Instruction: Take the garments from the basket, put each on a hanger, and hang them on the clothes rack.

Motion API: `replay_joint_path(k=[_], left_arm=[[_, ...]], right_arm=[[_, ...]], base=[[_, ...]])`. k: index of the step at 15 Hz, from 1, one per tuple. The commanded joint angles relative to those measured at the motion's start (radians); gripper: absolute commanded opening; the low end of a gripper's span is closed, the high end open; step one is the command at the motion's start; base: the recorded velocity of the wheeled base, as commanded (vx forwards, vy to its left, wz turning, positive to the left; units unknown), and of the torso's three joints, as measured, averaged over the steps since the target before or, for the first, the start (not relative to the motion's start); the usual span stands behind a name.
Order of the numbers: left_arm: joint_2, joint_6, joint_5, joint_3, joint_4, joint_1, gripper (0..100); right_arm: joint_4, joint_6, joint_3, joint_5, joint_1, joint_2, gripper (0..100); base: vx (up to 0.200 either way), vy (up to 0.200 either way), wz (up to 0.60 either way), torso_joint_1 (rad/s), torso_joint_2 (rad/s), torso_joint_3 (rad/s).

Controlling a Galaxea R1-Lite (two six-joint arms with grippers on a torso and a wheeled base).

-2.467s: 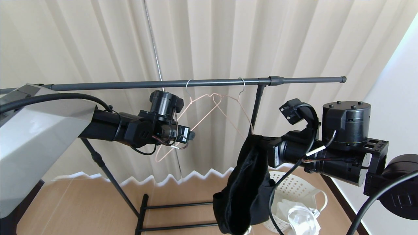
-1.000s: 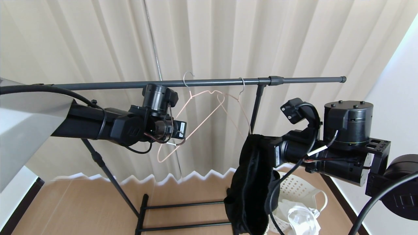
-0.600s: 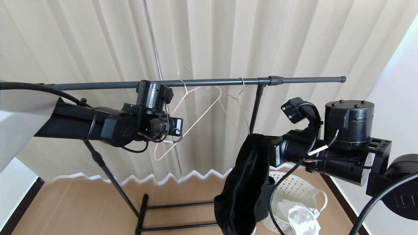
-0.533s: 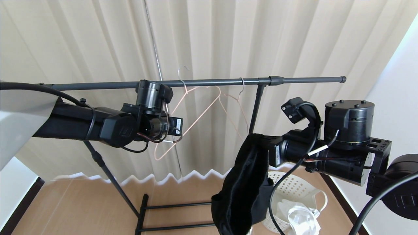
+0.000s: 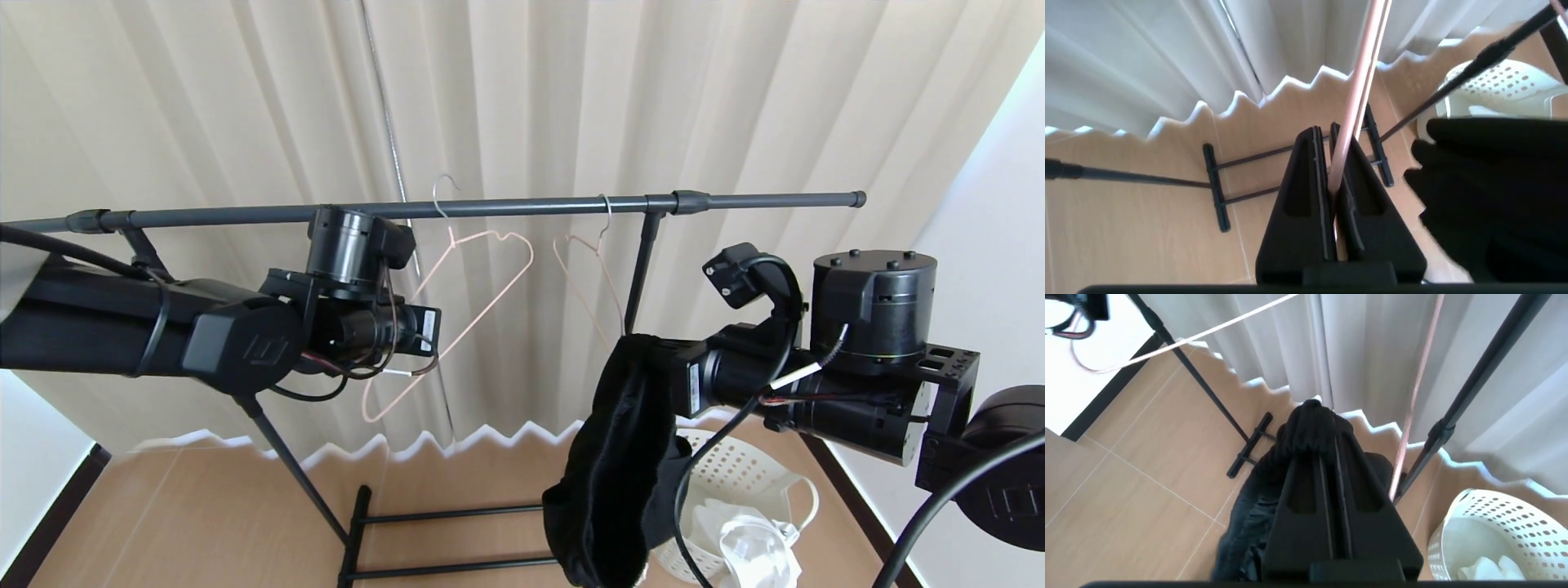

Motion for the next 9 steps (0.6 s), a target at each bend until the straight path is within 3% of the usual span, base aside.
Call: replay_joint_path(k=[1, 7, 9], left_arm=[[-0.085, 0.001, 0.000, 0.085, -0.020, -0.005, 0], [-0.274, 0.006, -0.005, 0.398, -0.221, -0.061, 0], [-0.317, 0.039, -0.006, 0.525, -0.332, -0.077, 0]], right_arm=[[0.000, 0.000, 0.000, 0.000, 0.001, -0.007, 0], [0.000, 0.000, 0.000, -0.030, 0.002, -0.004, 0], [0.000, -0.009, -0.014, -0.112, 0.004, -0.008, 0]], base=[[0.000, 0.000, 0.00, 0.000, 0.00, 0.000], [0.000, 0.000, 0.00, 0.000, 0.00, 0.000], [0.000, 0.000, 0.00, 0.000, 0.00, 0.000]])
